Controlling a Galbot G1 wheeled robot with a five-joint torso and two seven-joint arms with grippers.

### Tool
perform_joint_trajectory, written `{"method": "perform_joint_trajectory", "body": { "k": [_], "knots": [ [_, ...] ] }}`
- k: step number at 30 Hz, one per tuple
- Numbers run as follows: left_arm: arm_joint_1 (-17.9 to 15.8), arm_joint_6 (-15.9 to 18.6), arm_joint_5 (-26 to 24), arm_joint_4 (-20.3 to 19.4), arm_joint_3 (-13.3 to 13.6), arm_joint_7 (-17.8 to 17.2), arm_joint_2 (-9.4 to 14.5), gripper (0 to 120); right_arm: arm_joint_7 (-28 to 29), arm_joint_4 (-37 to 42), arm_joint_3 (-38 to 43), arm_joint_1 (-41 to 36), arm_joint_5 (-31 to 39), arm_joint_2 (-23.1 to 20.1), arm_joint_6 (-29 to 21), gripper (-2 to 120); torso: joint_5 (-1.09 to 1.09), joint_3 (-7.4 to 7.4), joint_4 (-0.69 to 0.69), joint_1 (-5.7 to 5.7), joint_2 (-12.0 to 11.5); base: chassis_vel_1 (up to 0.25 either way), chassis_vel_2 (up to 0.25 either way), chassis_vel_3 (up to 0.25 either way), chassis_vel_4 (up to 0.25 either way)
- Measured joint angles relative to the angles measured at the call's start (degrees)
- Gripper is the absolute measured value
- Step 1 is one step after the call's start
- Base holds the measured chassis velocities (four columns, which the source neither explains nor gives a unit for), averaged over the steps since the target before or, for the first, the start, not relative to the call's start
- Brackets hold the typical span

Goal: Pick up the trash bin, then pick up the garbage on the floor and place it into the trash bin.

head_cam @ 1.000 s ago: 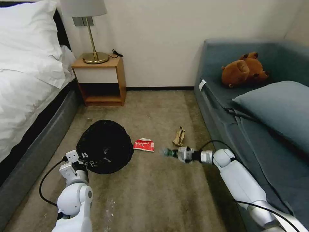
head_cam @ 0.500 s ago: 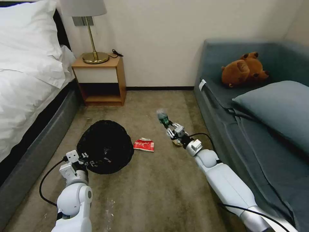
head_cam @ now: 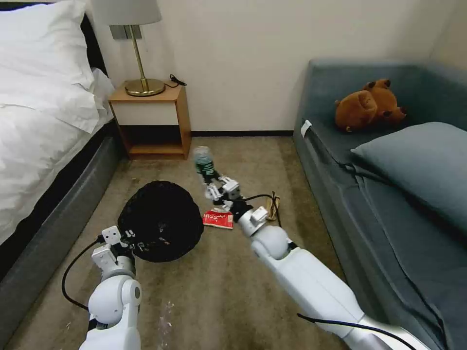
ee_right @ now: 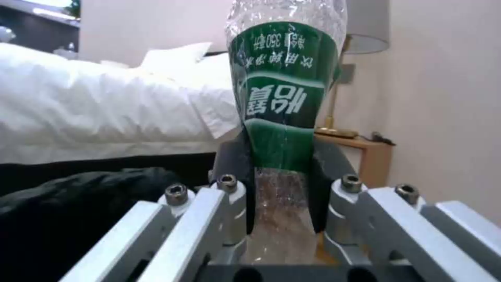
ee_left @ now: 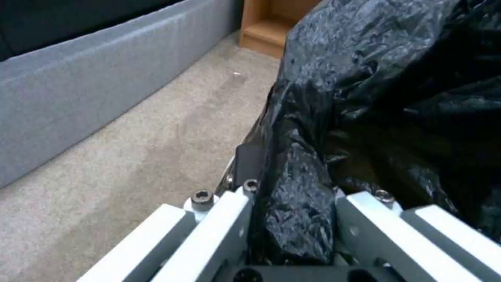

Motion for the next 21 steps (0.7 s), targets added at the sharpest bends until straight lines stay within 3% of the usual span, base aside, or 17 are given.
{"method": "perform_joint_trajectory", "body": {
  "k": [21],
  "knots": [
    [-0.28,-0.74,1.23,1.36,0.31,0.49,-0.95,2,1.42,-4.47,-7.07,0.28,-6.29,6.35,0.75,17,0.01,0.0,0.0,0.0,0.0,0.0,0.0,0.0,0.0]
  ]
}}
